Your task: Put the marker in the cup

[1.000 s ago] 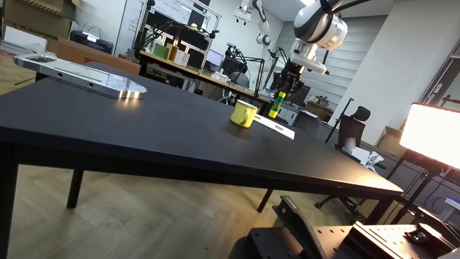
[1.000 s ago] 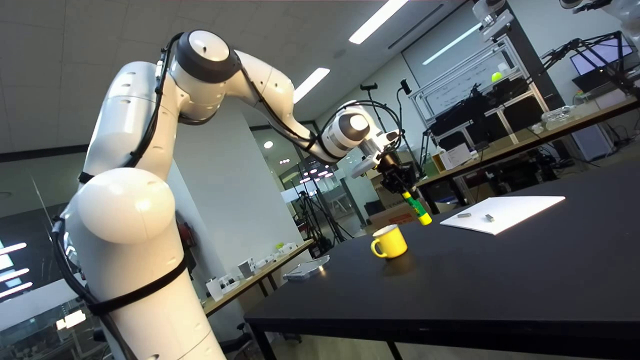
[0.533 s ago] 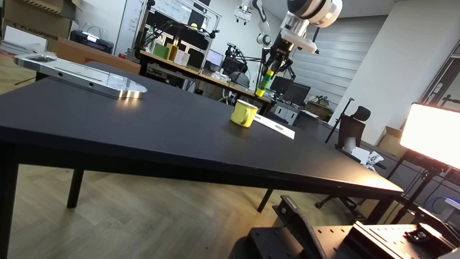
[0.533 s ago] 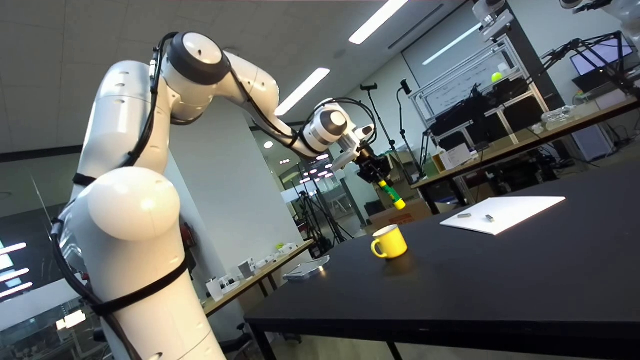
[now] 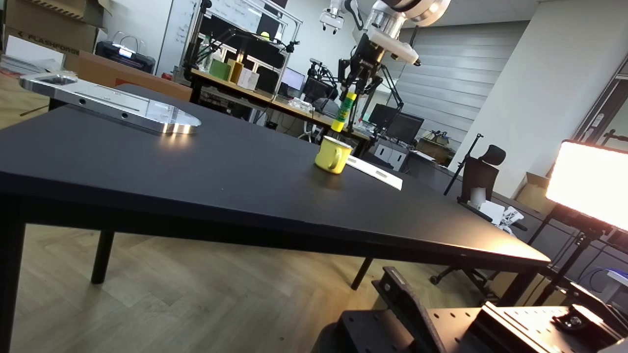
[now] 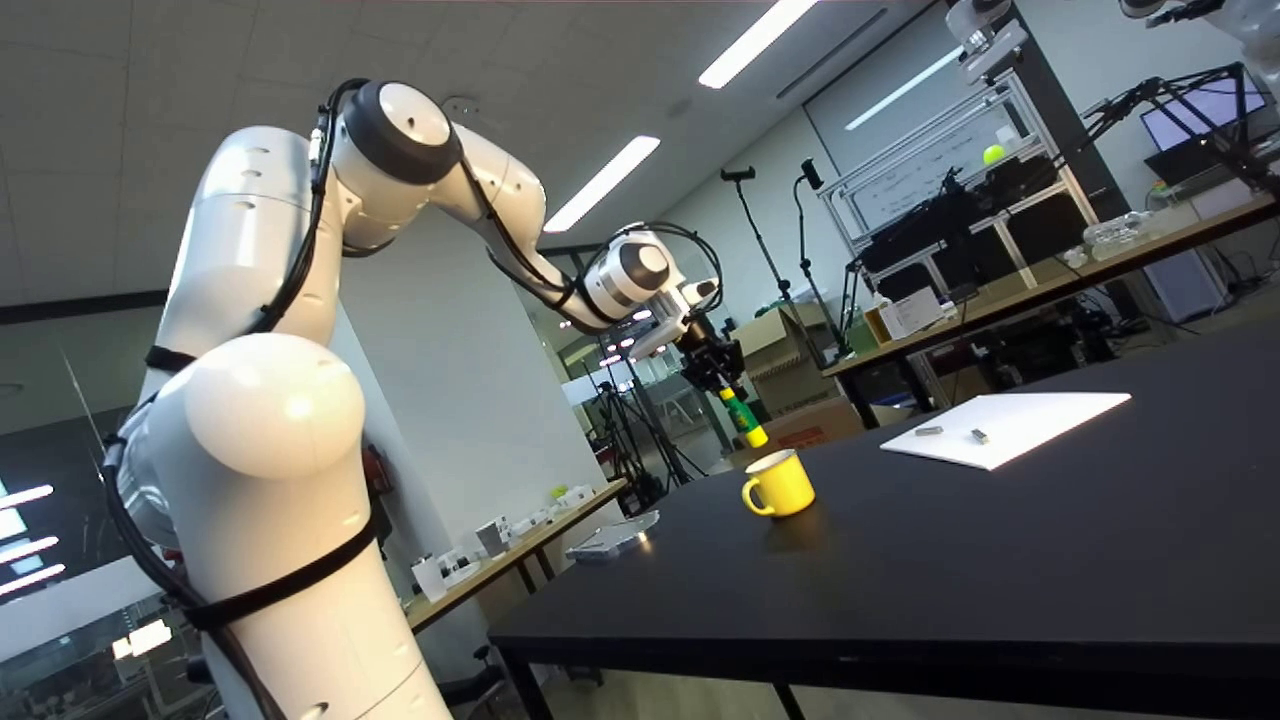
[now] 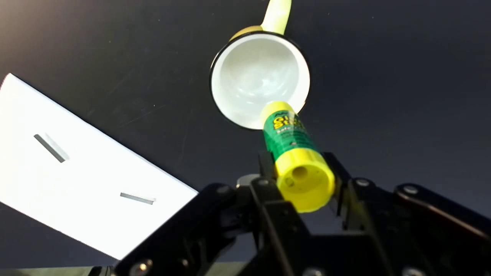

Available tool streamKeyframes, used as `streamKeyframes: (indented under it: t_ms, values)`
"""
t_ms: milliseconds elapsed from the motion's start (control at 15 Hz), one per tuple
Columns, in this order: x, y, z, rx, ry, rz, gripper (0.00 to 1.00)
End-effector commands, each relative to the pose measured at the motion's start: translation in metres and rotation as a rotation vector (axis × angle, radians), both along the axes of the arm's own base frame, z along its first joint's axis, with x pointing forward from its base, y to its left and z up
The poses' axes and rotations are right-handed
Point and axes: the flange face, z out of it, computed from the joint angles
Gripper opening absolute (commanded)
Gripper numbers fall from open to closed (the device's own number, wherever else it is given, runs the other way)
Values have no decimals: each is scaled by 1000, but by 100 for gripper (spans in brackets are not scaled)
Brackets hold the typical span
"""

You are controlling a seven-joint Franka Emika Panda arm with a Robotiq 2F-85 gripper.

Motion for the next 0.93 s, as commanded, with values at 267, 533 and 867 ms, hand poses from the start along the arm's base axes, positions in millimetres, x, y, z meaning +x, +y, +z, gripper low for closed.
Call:
streamKeyframes:
  t_ms: [267,533,867]
  values:
    - [2,-5,-34,15,56,-29,9]
    - [4,-14,-67,12,106,-45,9]
    - [3,-17,-79,11,121,-45,66]
